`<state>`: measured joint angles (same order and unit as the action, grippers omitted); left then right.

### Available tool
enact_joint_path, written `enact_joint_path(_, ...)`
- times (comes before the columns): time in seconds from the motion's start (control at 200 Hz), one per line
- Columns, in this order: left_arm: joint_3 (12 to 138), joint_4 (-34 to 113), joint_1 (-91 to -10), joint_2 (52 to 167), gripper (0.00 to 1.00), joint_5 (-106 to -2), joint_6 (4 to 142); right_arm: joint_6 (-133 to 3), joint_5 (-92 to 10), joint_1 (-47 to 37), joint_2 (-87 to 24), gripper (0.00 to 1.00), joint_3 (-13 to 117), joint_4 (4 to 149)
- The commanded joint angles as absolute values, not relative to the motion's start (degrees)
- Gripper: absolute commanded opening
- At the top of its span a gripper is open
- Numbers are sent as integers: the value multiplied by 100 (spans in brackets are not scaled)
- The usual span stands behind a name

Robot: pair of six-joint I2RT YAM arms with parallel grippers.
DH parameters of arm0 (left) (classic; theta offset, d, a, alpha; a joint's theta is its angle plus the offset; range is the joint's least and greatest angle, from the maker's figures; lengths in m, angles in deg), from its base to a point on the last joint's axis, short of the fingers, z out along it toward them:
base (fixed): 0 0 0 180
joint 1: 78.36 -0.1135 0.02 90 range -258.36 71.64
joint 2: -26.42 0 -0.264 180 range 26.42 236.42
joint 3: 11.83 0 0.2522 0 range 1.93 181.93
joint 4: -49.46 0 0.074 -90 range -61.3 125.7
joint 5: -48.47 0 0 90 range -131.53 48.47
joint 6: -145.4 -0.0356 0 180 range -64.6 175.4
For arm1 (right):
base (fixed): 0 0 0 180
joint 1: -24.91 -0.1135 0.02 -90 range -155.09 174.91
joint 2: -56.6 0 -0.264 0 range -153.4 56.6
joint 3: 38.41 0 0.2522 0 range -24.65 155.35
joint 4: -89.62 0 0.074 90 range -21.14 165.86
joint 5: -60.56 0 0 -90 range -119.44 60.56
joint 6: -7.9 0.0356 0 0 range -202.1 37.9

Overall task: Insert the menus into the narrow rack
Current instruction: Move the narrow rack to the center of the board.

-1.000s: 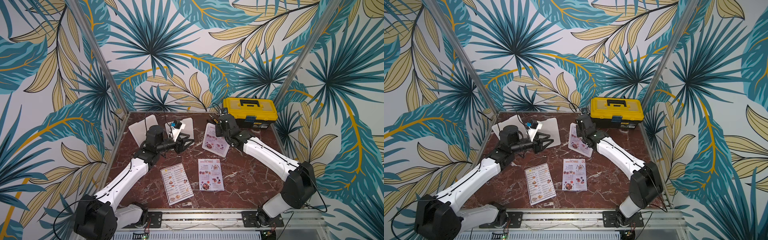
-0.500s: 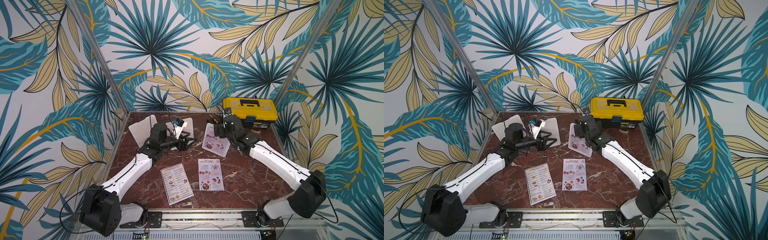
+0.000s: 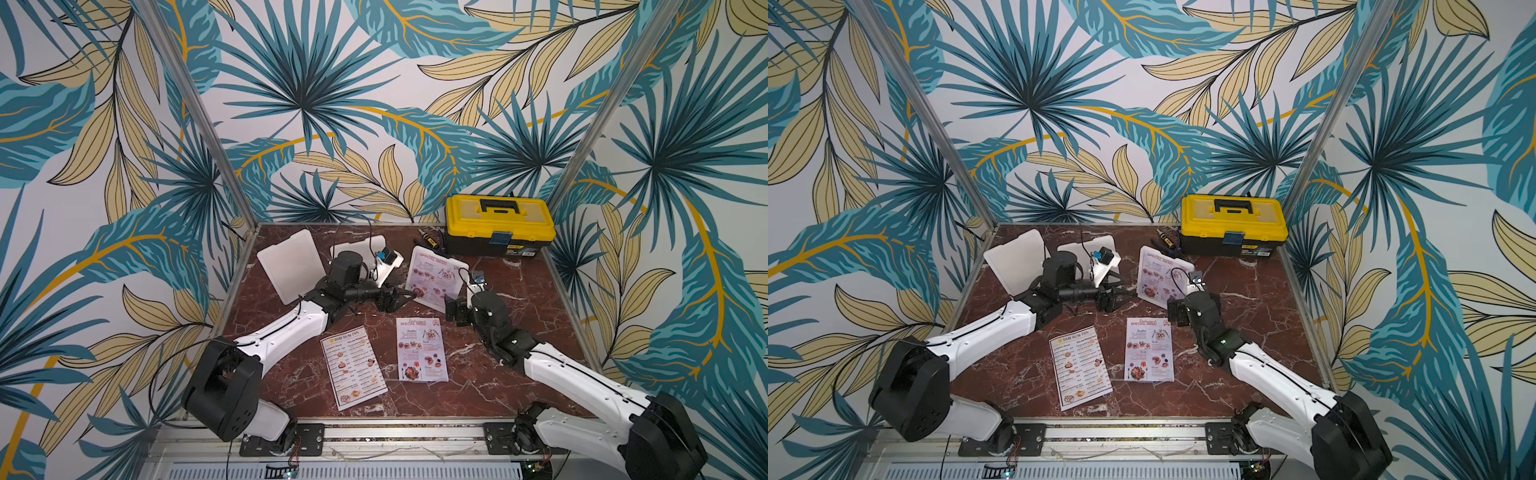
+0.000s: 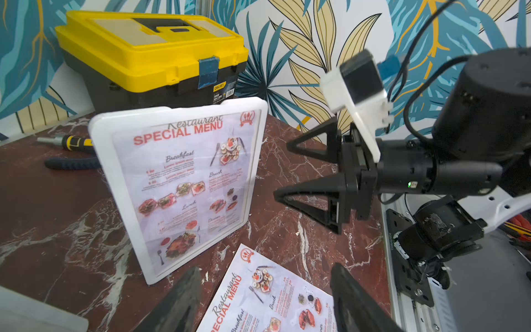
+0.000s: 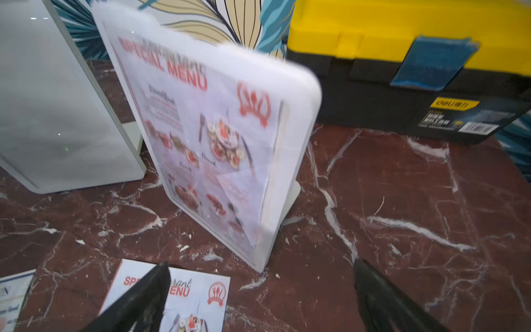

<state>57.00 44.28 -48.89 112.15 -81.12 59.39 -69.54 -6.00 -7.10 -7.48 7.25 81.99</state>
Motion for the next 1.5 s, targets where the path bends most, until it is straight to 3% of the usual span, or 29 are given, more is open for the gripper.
enact_joint_path(0.0,5884,4786,-4909,11667,69,-7700,5967,-6586,-657,-661,-943,95,437,9362)
enact_joint_path(0.09,6032,4870,-4909,12019,65,-7213,6188,-6480,-797,-610,-1299,92,326,9747)
enact_joint_path(0.756,7042,5248,-5132,14133,65,-7251,6626,-5665,-1301,61,-3307,75,706,10675)
enact_joint_path(1.492,8977,5240,-5059,15584,61,-8008,7855,-4757,-1950,1034,-4221,73,1293,10724)
